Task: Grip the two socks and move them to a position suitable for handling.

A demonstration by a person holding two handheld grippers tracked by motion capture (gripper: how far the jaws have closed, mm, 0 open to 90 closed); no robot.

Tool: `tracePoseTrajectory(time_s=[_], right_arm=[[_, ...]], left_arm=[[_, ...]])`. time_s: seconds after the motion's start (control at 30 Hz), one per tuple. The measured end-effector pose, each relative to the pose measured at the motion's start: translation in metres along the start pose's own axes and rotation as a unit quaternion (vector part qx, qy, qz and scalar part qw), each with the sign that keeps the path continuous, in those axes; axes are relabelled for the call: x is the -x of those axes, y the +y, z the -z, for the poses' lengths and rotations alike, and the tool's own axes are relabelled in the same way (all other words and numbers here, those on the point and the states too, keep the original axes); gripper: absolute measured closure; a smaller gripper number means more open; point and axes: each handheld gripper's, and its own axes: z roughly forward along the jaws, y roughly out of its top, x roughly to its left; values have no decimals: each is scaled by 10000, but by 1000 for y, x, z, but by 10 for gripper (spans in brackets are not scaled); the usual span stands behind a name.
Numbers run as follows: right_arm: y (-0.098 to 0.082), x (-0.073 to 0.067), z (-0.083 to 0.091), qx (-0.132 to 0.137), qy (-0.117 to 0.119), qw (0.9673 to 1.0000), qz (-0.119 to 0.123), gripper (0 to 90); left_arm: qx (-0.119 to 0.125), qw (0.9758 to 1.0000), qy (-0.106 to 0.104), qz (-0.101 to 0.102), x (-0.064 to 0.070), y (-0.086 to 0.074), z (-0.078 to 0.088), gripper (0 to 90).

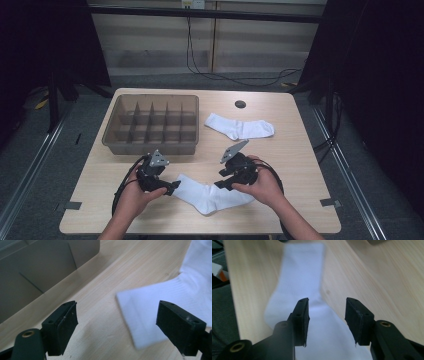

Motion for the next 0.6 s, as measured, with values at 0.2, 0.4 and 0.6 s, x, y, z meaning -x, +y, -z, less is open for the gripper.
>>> tracePoseTrajectory(time_s=[0.2, 0.4, 0.6], right_arm=[[-31, 20, 10, -415, -450, 9978, -251, 637], [-57, 24, 7, -660, -436, 9962, -368, 755], [-70, 19, 7, -739, -424, 9953, -453, 784]], left_arm=[[-107, 9993, -252, -272, 6, 4, -6, 359], [-259, 9982, -476, -248, 11, 6, -13, 497], [-544, 9959, -584, -434, 25, 7, -24, 555]])
